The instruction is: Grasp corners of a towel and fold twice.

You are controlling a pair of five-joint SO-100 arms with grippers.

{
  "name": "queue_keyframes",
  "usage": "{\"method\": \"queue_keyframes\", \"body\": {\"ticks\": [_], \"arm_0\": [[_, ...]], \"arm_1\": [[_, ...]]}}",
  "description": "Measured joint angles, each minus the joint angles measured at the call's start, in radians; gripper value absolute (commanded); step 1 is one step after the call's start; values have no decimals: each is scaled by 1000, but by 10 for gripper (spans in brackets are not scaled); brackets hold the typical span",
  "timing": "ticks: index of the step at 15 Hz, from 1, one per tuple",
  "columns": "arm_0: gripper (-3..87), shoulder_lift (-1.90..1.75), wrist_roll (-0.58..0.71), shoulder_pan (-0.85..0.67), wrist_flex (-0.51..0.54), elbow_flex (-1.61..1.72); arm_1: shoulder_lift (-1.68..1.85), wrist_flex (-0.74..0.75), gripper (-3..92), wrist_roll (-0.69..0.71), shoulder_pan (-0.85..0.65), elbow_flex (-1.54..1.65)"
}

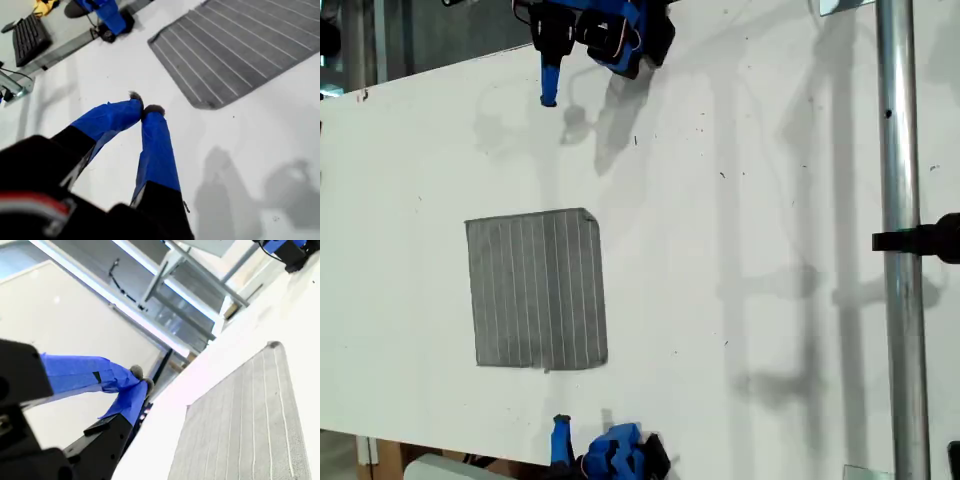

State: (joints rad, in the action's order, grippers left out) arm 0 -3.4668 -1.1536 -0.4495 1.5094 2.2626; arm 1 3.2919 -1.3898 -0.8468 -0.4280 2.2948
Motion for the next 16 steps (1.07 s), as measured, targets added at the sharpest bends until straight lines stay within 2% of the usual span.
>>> {"method": "queue_keyframes", "body": {"ticks": [1, 2, 3, 6, 8, 10, 13, 16], "arm_0": [[-26, 0, 0, -3, 2, 2], [38, -2, 0, -3, 2, 6], [142, -2, 0, -5, 2, 11], [235, 12, 11, -6, -18, 29], [251, 117, 34, 0, -80, 25], [262, 313, 51, 8, -107, -8], [305, 611, 75, 8, -66, -106], [297, 706, 83, -28, 12, -110]], "arm_1": [[0, -2, 79, 0, 3, 3], [2, -2, 99, 0, -11, 3], [0, -2, 140, 0, -11, 3], [-160, 78, 220, 14, 49, -32], [-477, 101, 242, 87, 58, -198], [-804, 52, 285, 172, 31, -403], [-1218, -86, 309, 276, -48, -686], [-1560, -104, 308, 351, -109, -831]]}}
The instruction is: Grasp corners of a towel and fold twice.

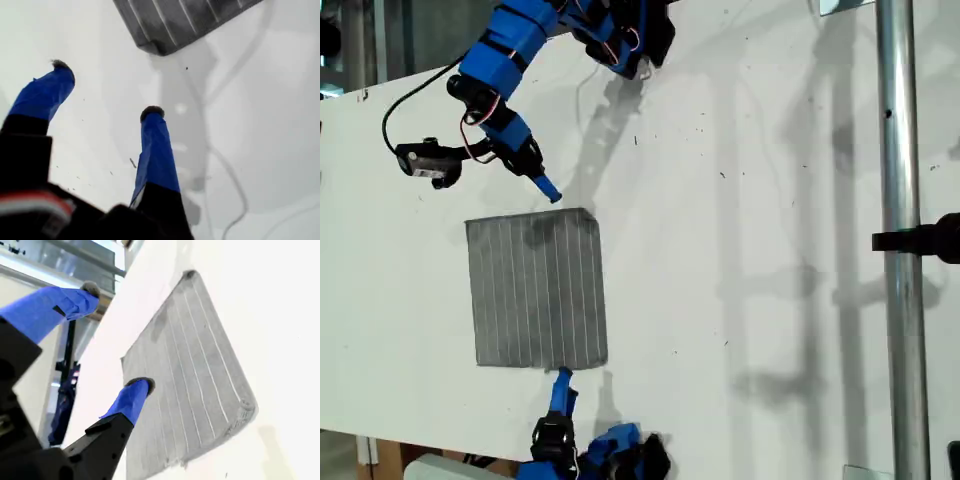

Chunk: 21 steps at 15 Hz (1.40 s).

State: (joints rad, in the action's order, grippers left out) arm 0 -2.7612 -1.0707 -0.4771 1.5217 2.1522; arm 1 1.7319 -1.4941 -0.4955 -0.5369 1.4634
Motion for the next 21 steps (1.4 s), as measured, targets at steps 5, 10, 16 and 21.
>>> {"method": "queue_keyframes", "body": {"ticks": [5, 10, 16, 21], "arm_0": [[294, 89, -61, -72, 38, 78], [289, 184, -140, -84, 21, 112], [278, 176, -144, -87, 21, 123], [263, 230, -144, -95, -5, 100]], "arm_1": [[-451, 81, 306, 52, -3, -222], [-718, 114, 299, 95, -3, -422], [-971, 143, -2, 121, 18, -572], [-954, 140, -2, 120, 49, -545]]}}
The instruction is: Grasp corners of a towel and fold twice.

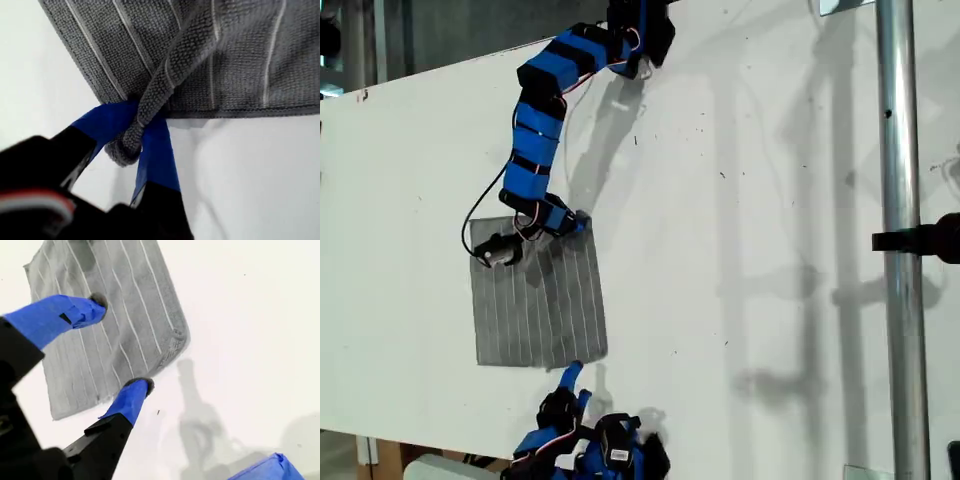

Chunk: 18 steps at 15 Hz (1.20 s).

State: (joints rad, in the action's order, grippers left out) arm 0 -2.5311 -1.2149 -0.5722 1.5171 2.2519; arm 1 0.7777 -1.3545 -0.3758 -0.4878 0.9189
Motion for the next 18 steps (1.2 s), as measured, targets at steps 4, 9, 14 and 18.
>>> {"method": "queue_keyframes", "body": {"ticks": [4, 9, 14, 18], "arm_0": [[273, 212, -6, 40, -103, -86], [308, 689, 46, 51, -132, -314], [306, 1005, 52, 41, -192, -403], [275, 1243, 58, -12, -183, -472]], "arm_1": [[97, 11, -2, -3, 2, 150], [115, 21, -2, -11, 2, 178], [138, 11, -2, -18, 2, 184], [193, 12, -2, -29, 8, 198]]}}
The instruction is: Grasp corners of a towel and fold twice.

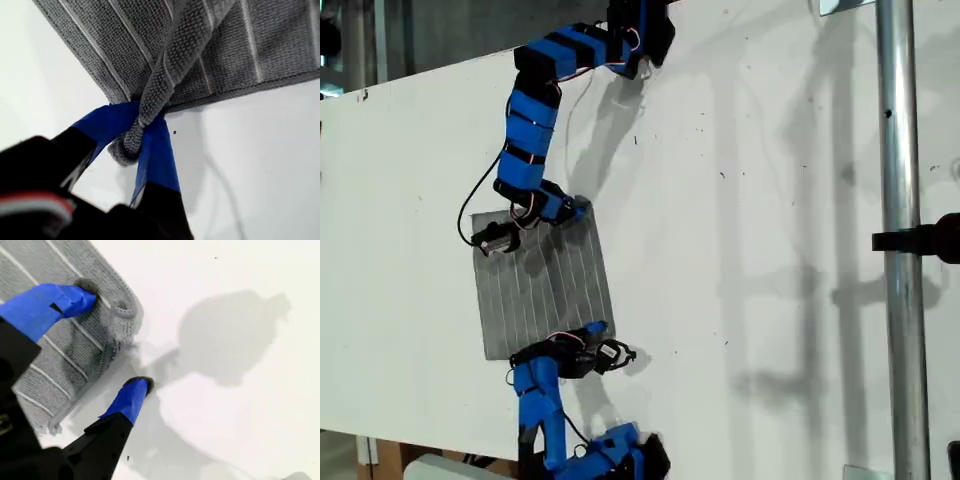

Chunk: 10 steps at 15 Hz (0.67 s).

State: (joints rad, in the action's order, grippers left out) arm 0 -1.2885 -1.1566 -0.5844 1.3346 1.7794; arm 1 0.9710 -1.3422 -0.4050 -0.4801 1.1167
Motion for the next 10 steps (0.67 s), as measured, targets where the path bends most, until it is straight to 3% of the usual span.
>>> {"method": "queue_keyframes", "body": {"ticks": [1, 3, 10], "arm_0": [[232, 26, 0, -6, 3, -25], [-3, 60, 26, -8, 0, -64], [-29, 77, 87, 15, -11, -106]], "arm_1": [[15, 0, -2, 0, 2, 6], [31, 0, -2, 0, 2, 18], [117, 20, -2, -20, 8, 106]]}}
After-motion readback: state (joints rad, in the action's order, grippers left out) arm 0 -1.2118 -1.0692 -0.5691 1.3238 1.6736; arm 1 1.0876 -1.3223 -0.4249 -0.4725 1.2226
